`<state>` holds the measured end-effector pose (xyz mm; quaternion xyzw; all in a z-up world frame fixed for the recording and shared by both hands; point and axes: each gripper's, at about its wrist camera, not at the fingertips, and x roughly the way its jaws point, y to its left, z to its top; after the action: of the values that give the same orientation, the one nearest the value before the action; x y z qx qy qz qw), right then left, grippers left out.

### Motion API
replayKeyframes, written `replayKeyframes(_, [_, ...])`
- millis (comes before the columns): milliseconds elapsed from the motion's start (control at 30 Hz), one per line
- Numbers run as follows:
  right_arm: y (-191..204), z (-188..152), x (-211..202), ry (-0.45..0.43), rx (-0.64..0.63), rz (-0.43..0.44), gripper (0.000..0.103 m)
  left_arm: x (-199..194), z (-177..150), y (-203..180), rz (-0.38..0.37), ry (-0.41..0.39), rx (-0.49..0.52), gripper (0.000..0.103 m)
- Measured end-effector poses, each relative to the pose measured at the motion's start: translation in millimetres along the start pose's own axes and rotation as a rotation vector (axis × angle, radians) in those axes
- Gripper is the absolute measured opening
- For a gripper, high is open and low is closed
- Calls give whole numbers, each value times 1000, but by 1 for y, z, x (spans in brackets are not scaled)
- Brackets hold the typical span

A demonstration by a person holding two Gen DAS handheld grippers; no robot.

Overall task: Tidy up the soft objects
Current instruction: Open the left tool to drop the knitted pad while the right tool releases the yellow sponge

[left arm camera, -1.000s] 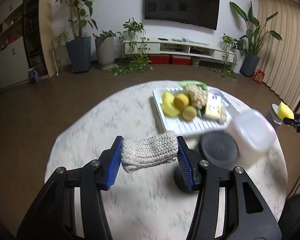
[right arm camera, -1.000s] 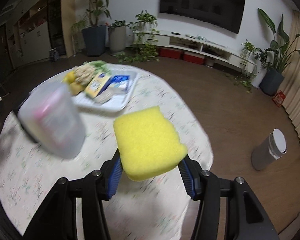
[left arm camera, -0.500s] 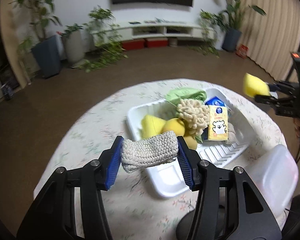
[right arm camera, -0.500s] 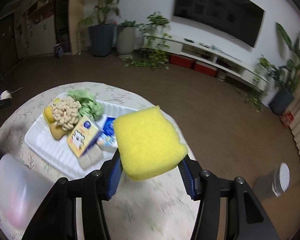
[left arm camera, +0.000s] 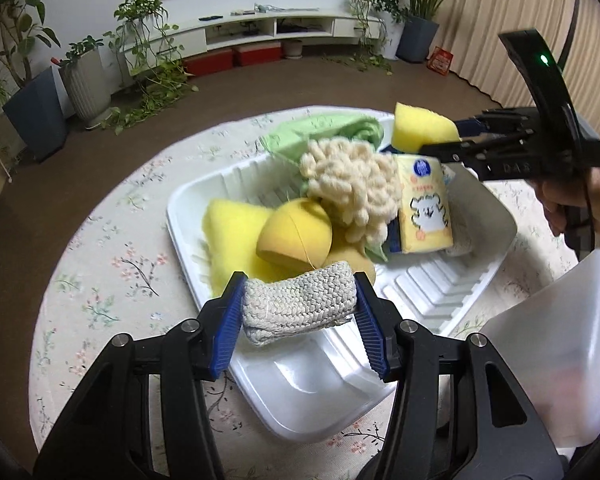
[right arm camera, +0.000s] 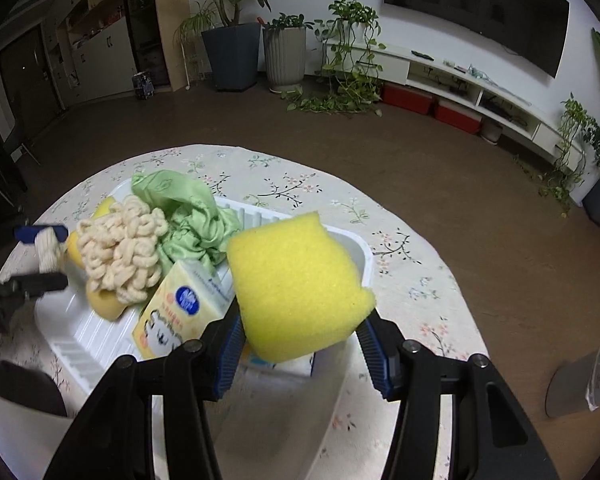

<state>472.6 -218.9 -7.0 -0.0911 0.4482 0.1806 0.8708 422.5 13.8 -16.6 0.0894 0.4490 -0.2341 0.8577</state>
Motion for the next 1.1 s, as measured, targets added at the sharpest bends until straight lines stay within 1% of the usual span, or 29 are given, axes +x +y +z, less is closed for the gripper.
replayKeyframes(133, [-2, -1, 13, 25, 10, -2, 56, 5, -3, -4, 2, 10, 13, 50])
replayKeyframes(267, [-1, 0, 15, 17, -1, -10, 56, 8, -6, -7, -7, 17, 21, 50])
replayKeyframes(400, [6, -1, 15, 15, -47, -36, 57, 12, -11, -11, -8, 29, 27, 50])
replayKeyframes(600, [14, -2, 15, 4, -73, -46, 57, 18, -14, -11, -6, 43, 20, 54])
replayKeyframes(700, [18, -1, 15, 1, -97, -58, 58, 19, -14, -11, -4, 32, 8, 56])
replayKeyframes(833, [21, -2, 13, -6, -111, -72, 59, 16, -14, -16, -3, 17, 12, 73])
replayKeyframes(867, [21, -2, 12, -8, -109, -73, 61, 15, -13, -16, 6, 14, 12, 77])
replayKeyframes(933, [23, -4, 10, -7, -109, -78, 64, 13, -11, -15, 19, 7, 3, 80])
replayKeyframes(967, [24, -6, 9, -9, -111, -82, 67, 11, -10, -13, 19, 0, -4, 84])
replayKeyframes(1033, [24, -6, 6, -17, -116, -87, 71, 8, -8, -9, 22, -17, -13, 84])
replayKeyframes(1100, [23, -6, 2, -28, -118, -90, 78, 4, -7, -7, 34, -28, -18, 85])
